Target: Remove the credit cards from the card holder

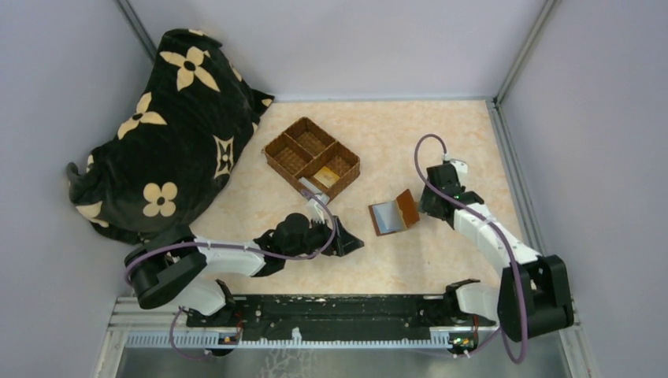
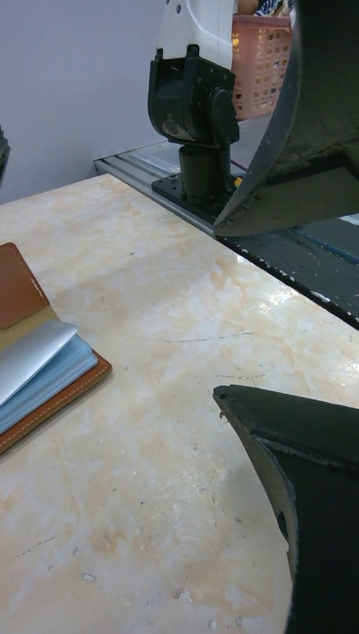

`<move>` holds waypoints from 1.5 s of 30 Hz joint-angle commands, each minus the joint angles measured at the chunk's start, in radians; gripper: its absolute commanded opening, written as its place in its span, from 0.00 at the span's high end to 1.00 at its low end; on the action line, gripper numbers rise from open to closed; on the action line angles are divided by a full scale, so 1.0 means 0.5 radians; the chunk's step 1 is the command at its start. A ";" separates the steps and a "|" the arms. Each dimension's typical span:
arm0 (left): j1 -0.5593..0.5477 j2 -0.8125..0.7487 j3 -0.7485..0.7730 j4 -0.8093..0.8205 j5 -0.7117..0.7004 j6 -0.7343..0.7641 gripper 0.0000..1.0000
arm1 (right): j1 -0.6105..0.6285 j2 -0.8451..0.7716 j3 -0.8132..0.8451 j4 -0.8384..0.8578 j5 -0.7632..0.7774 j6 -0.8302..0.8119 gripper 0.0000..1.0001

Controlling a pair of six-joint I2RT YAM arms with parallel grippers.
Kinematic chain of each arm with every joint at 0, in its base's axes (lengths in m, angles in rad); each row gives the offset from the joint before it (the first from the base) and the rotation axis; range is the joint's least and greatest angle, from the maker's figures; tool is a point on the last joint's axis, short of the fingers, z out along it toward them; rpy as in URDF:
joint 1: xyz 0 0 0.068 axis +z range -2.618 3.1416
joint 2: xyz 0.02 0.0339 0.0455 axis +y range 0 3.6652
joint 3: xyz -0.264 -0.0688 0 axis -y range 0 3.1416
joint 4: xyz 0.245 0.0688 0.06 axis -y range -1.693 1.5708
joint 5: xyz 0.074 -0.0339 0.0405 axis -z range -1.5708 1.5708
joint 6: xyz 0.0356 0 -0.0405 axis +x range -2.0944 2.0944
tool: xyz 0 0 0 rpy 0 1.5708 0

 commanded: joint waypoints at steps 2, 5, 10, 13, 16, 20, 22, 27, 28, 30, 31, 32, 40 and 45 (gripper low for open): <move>-0.007 0.076 0.054 0.046 0.038 0.019 0.22 | 0.000 -0.328 0.116 -0.018 0.015 -0.045 0.44; -0.007 0.120 0.065 0.091 0.060 0.011 0.22 | 0.052 -0.417 0.187 -0.070 -0.034 -0.049 0.44; -0.007 0.174 0.079 0.150 0.110 -0.014 0.22 | 0.343 -0.422 0.237 -0.010 -0.008 -0.044 0.47; -0.007 0.188 0.076 0.161 0.126 -0.018 0.23 | 0.487 -0.306 0.250 0.047 -0.097 -0.039 0.51; -0.007 0.166 0.050 0.167 0.116 -0.017 0.23 | 0.644 -0.080 0.267 0.093 -0.090 -0.073 0.36; -0.008 0.146 0.023 0.158 0.095 -0.013 0.23 | 0.691 0.058 0.258 0.150 -0.158 -0.136 0.28; -0.007 0.146 0.020 0.155 0.089 -0.014 0.23 | 0.726 0.104 0.263 0.169 -0.173 -0.160 0.25; -0.007 0.169 0.020 0.174 0.105 -0.025 0.23 | 0.784 0.243 0.289 0.174 -0.128 -0.188 0.25; -0.007 0.174 0.023 0.182 0.108 -0.027 0.23 | 0.785 0.283 0.296 0.152 -0.088 -0.193 0.25; -0.007 0.175 0.019 0.183 0.117 -0.032 0.23 | 0.785 0.358 0.313 0.103 0.006 -0.204 0.25; -0.007 0.172 0.013 0.183 0.118 -0.033 0.23 | 0.785 0.390 0.318 0.079 0.060 -0.205 0.26; -0.007 0.169 0.009 0.182 0.115 -0.031 0.23 | 0.785 0.419 0.317 0.064 0.105 -0.206 0.26; -0.007 0.150 -0.011 0.176 0.102 -0.036 0.23 | 0.785 0.476 0.314 0.017 0.230 -0.118 0.67; -0.007 0.145 -0.009 0.176 0.109 -0.030 0.24 | 0.785 0.366 0.339 0.012 0.134 -0.104 1.00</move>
